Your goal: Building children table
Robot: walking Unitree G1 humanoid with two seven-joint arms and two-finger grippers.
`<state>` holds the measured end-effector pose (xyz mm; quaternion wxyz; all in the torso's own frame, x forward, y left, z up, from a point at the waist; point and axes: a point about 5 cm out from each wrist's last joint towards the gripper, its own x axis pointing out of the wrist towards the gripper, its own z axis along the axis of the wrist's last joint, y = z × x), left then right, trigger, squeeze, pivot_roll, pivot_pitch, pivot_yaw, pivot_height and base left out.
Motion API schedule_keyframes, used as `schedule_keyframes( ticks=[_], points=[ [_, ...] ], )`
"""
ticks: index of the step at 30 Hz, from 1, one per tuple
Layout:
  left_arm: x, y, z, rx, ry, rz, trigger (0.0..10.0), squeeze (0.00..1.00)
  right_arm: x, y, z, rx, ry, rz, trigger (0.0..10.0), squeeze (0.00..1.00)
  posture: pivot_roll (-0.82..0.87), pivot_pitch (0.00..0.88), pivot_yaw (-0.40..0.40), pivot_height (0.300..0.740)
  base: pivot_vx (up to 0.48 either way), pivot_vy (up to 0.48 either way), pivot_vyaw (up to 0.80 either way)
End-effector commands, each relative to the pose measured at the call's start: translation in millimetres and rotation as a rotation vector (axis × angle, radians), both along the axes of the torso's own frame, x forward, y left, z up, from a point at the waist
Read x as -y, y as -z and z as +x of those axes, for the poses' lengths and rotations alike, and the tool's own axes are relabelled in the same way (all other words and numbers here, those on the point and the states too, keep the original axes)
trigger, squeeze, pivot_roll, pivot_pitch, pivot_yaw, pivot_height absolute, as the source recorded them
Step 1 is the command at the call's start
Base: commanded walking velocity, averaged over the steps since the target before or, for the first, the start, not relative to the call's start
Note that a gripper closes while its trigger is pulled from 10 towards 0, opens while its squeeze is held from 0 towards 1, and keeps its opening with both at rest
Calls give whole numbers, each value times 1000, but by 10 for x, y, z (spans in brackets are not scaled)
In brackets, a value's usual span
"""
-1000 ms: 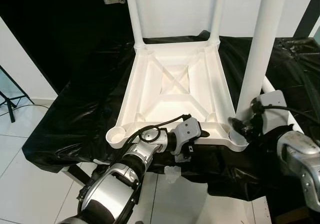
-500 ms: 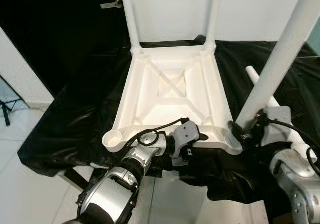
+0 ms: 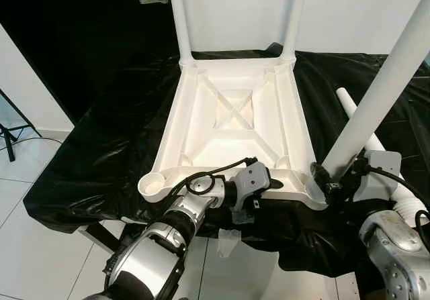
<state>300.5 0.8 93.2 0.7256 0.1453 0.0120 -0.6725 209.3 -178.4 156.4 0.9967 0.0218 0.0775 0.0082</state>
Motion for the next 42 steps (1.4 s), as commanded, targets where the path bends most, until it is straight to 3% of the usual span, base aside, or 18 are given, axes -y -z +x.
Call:
schedule_keyframes(
  ticks=[1,8,14,18,21,23,27,31,32,35,36,37,38,42],
  points=[
    [-14,-4,25,6,-11,16,10000,0,-80,372,-47,-189,-6,70,10000,0,-250,29,93,740,0,0,0],
    [5,-10,16,4,-10,5,10000,0,-45,555,95,-126,162,-27,10000,0,-203,56,94,740,0,0,0],
    [-51,-2,35,5,-30,8,10000,0,-43,514,136,-15,277,-31,10000,0,-175,64,97,740,0,0,0],
    [-131,33,36,-1,-44,17,10000,0,-145,481,237,74,350,-37,10000,0,-126,76,105,740,0,0,0],
    [-152,40,38,-3,-49,19,10000,0,-187,504,284,80,354,-22,10000,0,-117,76,105,740,0,0,0],
    [-178,48,45,-2,-59,23,10000,0,-262,521,359,121,394,-71,10000,0,-99,76,107,740,0,0,0],
    [-210,46,57,1,-70,25,10000,0,-458,580,440,130,308,-5,10000,0,-78,73,110,740,0,0,0],
    [-232,48,63,6,-76,29,10000,0,-495,600,456,130,267,21,10000,27,-74,63,108,740,0,0,0],
    [-244,49,66,8,-80,32,10000,0,-491,601,460,134,249,36,10000,965,-76,60,106,740,0,0,0],
    [-251,49,71,12,-85,34,10000,0,-472,583,468,149,226,46,10000,1000,-86,52,101,740,0,0,0],
    [-251,49,71,12,-85,34,10000,0,-472,583,468,149,226,46,10000,1000,-86,52,101,740,0,0,0],
    [-245,45,73,14,-88,32,10000,0,-455,559,475,174,214,37,10000,800,-93,48,98,740,0,0,0],
    [-235,40,75,16,-90,29,10000,0,-437,535,480,193,205,33,10000,16,-99,46,95,740,0,0,0],
    [-201,22,80,18,-92,20,10000,0,-373,460,493,251,179,-2,10000,0,-112,46,91,740,0,0,0]
  ],
)
